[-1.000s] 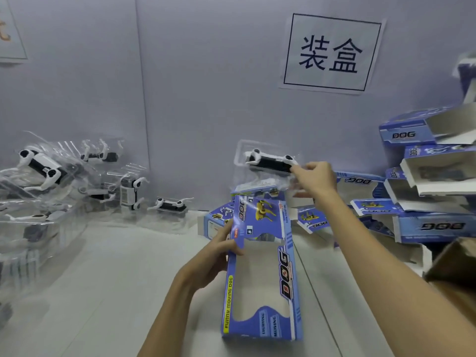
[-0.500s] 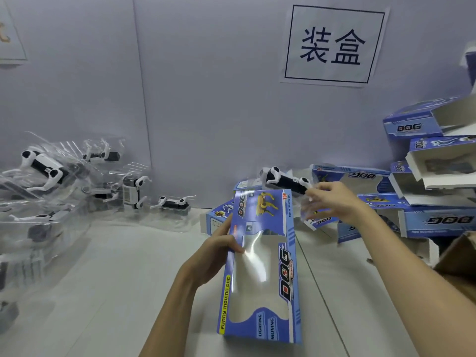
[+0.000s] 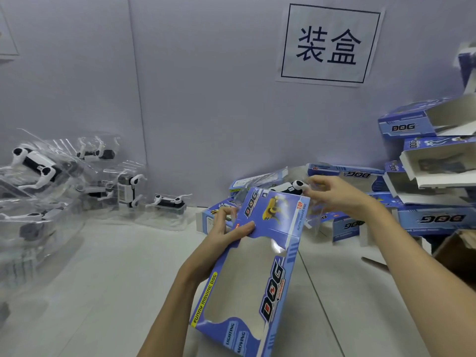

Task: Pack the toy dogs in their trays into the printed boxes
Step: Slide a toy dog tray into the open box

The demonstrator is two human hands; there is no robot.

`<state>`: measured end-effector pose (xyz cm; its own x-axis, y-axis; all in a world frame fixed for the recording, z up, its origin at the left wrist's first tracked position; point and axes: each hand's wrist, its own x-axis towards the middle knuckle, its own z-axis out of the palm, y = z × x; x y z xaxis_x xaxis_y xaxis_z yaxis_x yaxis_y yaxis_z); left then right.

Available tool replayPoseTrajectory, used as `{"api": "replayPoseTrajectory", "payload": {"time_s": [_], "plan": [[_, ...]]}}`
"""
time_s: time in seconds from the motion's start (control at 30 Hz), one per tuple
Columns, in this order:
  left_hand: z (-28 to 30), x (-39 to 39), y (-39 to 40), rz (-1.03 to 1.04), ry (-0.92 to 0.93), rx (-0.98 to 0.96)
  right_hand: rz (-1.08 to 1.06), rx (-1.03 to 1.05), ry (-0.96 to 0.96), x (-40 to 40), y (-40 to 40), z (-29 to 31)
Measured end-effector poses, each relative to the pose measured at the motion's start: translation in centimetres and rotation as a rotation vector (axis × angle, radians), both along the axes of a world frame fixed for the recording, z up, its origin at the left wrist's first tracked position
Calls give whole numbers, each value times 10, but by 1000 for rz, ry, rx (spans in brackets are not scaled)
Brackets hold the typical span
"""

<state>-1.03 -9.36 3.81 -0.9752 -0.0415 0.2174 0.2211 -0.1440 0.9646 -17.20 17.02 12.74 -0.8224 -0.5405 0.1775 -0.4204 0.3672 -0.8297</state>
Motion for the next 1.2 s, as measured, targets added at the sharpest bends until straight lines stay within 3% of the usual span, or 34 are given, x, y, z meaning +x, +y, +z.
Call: {"api": "replayPoseTrajectory", "payload": {"time_s": [0.07, 0.13, 0.3, 0.43, 0.6, 0.8, 1.07, 1.2], "plan": [[-2, 1, -2, 109, 127, -100, -25, 106, 51, -2, -1, 10], [-2, 1, -2, 92, 180, -146, -21, 194, 71, -3, -4, 19], [-5, 0, -5, -30, 101, -34, -84, 267, 129, -3, -20, 29], [-10, -4, -9, -33, 57, 57, -219, 56, 56, -2, -27, 31], [-15, -13, -7, -4, 58, 70, -181, -190, -89, 7, -50, 17], [-11, -12, -10, 134, 92, 129, -253, -455, -59, 22, -83, -15], [-9, -12, -11, 215, 82, 114, -212, -401, 152, 73, -92, -56], [-10, -12, -10, 220, 80, 103, -375, -588, 170, 105, -97, -90]]}}
